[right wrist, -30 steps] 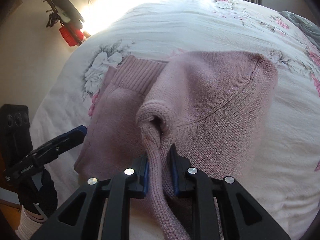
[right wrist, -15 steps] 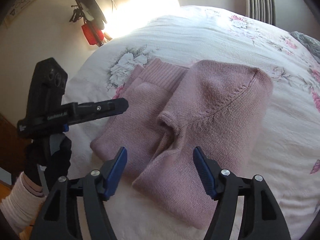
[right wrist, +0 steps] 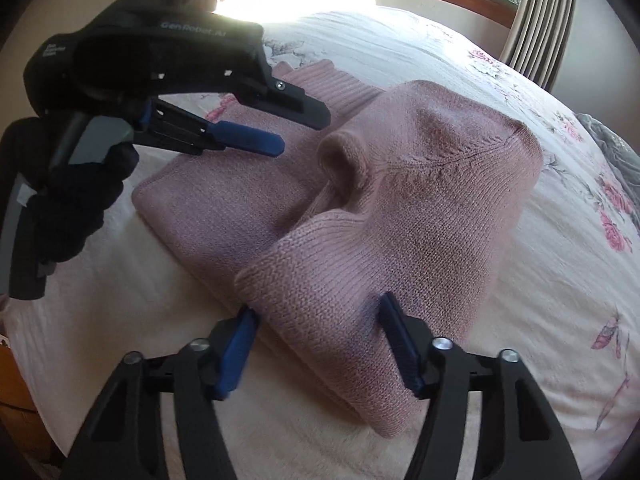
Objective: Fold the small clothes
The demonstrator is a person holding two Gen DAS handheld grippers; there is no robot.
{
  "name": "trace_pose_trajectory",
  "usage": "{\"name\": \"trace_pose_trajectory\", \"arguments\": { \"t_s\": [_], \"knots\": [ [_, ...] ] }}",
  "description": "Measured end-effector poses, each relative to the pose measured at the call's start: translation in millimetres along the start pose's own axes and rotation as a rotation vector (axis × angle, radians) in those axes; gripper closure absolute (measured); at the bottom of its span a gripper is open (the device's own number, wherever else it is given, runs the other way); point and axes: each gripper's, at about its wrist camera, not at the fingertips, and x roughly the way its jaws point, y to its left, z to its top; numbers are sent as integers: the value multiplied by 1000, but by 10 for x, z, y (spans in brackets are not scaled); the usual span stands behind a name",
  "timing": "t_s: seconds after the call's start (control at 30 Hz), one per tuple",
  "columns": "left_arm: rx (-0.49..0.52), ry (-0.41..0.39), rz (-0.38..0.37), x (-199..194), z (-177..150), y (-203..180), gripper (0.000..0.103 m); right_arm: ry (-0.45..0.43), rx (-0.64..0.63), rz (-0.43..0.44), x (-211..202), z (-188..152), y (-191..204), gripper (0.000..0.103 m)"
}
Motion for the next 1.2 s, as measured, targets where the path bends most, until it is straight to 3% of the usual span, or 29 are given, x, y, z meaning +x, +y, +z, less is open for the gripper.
{"name": "trace_pose_trajectory", "arguments": {
  "t_s": [0.07,0.13,0.23,0.47,0.53,0.57,0.6,0.67,0.87,1.07,1.2],
  "knots": [
    [-15,13,-1,94,25,3,48,-14,40,41,-1,10,-102,84],
    [-32,28,-7,196,67,14,46,-35,83,84,-32,16,-218,90],
    [-56,32,-39,324,134,0,46,-79,146,164,-189,-27,-397,91],
    [-92,66,-82,652,313,-152,47,-159,194,251,-442,-107,-661,92],
    [-93,60,-113,675,364,-207,61,-169,198,257,-461,-134,-697,91],
    [-95,55,-116,678,385,-229,76,-175,202,268,-467,-145,-711,91],
    [-93,50,-118,680,406,-244,83,-180,209,275,-470,-144,-727,91],
    [-75,43,-131,662,424,-280,84,-189,219,285,-471,-134,-768,91],
    [26,-41,-160,164,489,-398,86,-211,180,339,-452,37,-542,91],
    [92,-96,-96,-333,624,-350,86,-223,126,395,-331,325,-209,91],
    [82,-125,-69,-524,702,-153,86,-206,100,414,-160,465,-5,91]
  ]
}}
